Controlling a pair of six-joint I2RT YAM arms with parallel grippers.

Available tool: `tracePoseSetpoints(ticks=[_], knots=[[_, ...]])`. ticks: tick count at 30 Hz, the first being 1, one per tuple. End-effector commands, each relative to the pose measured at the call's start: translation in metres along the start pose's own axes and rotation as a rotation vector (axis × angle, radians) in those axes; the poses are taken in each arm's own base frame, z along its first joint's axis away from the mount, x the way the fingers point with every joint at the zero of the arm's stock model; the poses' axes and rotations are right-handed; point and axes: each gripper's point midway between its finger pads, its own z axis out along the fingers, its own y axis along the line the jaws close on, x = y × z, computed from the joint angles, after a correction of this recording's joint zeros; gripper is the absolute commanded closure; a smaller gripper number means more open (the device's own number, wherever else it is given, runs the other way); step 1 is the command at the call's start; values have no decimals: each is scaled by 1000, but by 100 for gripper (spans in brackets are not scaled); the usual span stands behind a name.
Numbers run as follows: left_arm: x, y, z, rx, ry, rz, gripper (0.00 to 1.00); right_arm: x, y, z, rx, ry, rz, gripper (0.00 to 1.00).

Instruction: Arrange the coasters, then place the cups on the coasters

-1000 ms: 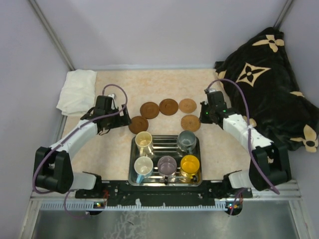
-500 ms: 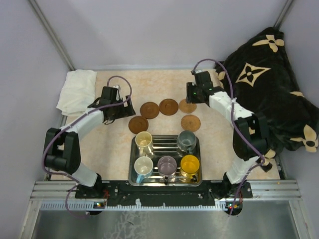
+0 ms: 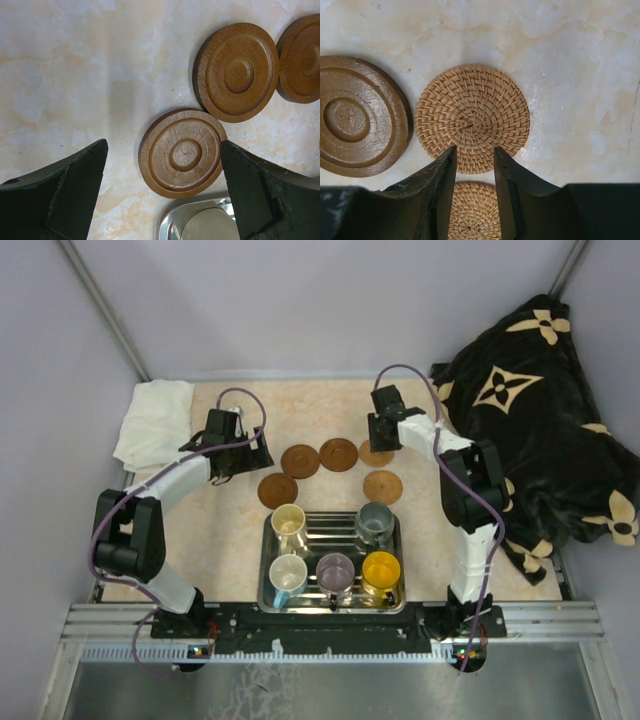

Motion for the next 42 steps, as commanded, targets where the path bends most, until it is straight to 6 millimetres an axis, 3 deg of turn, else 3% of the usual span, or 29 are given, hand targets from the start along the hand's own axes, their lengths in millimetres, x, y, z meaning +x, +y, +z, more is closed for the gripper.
tracePoseSetpoints(ticks=[1,5,12,18,27,31,42], knots=[[-3,-4,-1,10,-13,-1,1,-14,-3,1,9,-25,-8,65],[0,-4,1,15,-5,-1,1,6,-9,14,38,33,-22,63],[2,-8,2,37,-3,-8,1,43,-43,20,213,140,-21,62],[2,-10,0,52,-4,-3,1,67,-74,12,356,190,1,62],[3,-12,-2,63,-1,-9,1,100,-117,-3,412,220,134,62],[3,-11,-5,60,-10,-7,1,100,-131,-8,412,203,167,62],[1,-8,-12,44,-24,8,1,74,-142,-7,419,167,198,62]])
